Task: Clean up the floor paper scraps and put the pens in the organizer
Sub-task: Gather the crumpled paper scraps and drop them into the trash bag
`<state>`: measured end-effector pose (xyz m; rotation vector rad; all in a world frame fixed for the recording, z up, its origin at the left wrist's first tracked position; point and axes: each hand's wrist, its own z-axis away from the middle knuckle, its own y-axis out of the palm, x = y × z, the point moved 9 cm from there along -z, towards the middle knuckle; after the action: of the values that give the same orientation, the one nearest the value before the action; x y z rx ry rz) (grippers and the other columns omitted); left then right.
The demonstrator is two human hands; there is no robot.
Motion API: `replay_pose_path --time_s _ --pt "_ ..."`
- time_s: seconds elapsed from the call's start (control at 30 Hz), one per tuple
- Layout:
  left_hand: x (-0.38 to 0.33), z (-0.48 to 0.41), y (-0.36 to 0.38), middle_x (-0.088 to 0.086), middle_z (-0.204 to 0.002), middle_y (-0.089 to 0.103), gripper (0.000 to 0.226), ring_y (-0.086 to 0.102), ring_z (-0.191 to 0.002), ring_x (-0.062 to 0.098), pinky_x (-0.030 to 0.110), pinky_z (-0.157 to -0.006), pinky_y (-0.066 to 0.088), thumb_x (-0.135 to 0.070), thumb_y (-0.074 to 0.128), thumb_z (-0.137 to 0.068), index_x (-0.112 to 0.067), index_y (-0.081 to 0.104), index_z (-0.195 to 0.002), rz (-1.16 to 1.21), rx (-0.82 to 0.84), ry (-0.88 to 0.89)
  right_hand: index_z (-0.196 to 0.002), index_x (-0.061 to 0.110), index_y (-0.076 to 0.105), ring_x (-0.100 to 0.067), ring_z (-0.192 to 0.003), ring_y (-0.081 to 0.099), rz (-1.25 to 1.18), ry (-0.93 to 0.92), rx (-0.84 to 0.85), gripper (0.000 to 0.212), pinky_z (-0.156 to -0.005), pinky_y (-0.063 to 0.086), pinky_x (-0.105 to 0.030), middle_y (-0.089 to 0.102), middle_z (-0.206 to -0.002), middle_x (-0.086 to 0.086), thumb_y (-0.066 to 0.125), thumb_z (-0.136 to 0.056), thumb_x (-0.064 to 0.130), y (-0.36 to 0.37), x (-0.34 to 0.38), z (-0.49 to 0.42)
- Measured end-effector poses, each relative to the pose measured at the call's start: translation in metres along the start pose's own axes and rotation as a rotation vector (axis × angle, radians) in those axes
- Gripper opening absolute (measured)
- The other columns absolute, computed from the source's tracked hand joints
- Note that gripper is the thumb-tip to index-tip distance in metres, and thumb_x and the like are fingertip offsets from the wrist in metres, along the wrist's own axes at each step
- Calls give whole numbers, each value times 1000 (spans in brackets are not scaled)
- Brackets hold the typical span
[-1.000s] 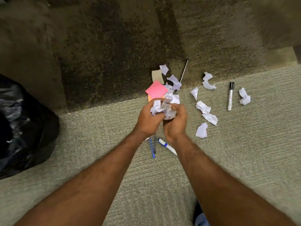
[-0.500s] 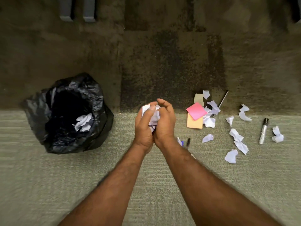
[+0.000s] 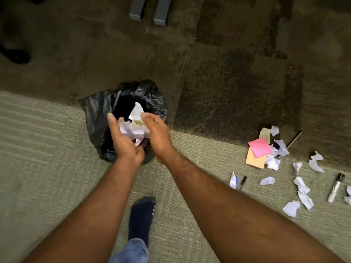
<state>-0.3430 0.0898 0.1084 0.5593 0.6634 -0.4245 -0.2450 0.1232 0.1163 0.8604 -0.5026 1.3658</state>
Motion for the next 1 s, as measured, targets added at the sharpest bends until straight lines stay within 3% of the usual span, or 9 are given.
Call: replay_pose_path --time_s 0.07,0.17,0.23,0.3,0.47,0.6,0.77,0.87,1.0 --pt "-16 -3 -15 5 -141 52 72 58 -119 22 50 -104 45 -75 41 -87 -24 50 -138 -72 -74 59 -130 17 58 -20 -115 62 59 -16 46 63 -103 48 -42 64 -127 -6 60 -79 55 3 4 -2" --pt "-30 -1 -30 3 -160 29 76 26 -147 21 53 -119 20 -77 30 -88 -31 44 -146 -243 -178 133 -135 24 53 -17 -128 52 161 -66 13 72 -111 41 -45 54 -139 -1 58 -76 65 -17 10 -1" --pt "-28 0 -30 3 -163 24 78 17 -151 24 55 -119 15 -78 24 -87 -33 39 -149 -280 -169 136 -135 26 51 -16 -130 50 175 -104 -17 76 -112 40 -44 51 -142 0 57 -73 69 -39 12 2" --pt "-22 3 -24 3 -162 26 79 22 -149 22 53 -118 18 -77 22 -86 -33 37 -150 -335 -132 153 -135 30 50 -14 -130 49 207 -125 -50 79 -110 41 -40 49 -143 3 57 -70 73 -68 11 7" --pt "14 35 35 -26 -135 48 81 44 -118 -15 26 -109 38 -66 37 -86 -16 35 -150 -730 255 397 -136 30 48 -13 -130 47 218 -111 -182 62 -110 39 -38 48 -141 4 60 -83 60 -160 -9 31" --pt "72 71 80 8 -155 35 96 29 -146 19 40 -119 25 -80 44 -78 -15 38 -148 -1106 506 549 -138 27 46 -14 -130 46 243 -64 -275 55 -110 39 -38 47 -145 4 60 -91 50 -230 -34 55" --pt "150 95 109 0 -159 27 89 27 -145 18 38 -113 29 -76 52 -76 -27 35 -149 -1472 663 545 -139 23 46 -16 -130 47 303 18 -388 58 -107 41 -37 47 -145 4 67 -89 43 -304 -69 88" --pt "210 101 100 4 -164 14 95 15 -150 26 51 -118 18 -76 53 -79 -27 22 -154 -1836 767 456 -139 16 46 -19 -130 46 539 52 -462 62 -108 37 -33 48 -142 -3 73 -86 32 -350 -85 109" --pt "265 114 89 10 -164 12 93 13 -150 28 52 -119 15 -66 57 -83 -22 18 -155 -2140 959 529 -137 8 47 -29 -129 45 890 91 -456 61 -107 33 -34 51 -136 -11 71 -83 23 -397 -107 136"
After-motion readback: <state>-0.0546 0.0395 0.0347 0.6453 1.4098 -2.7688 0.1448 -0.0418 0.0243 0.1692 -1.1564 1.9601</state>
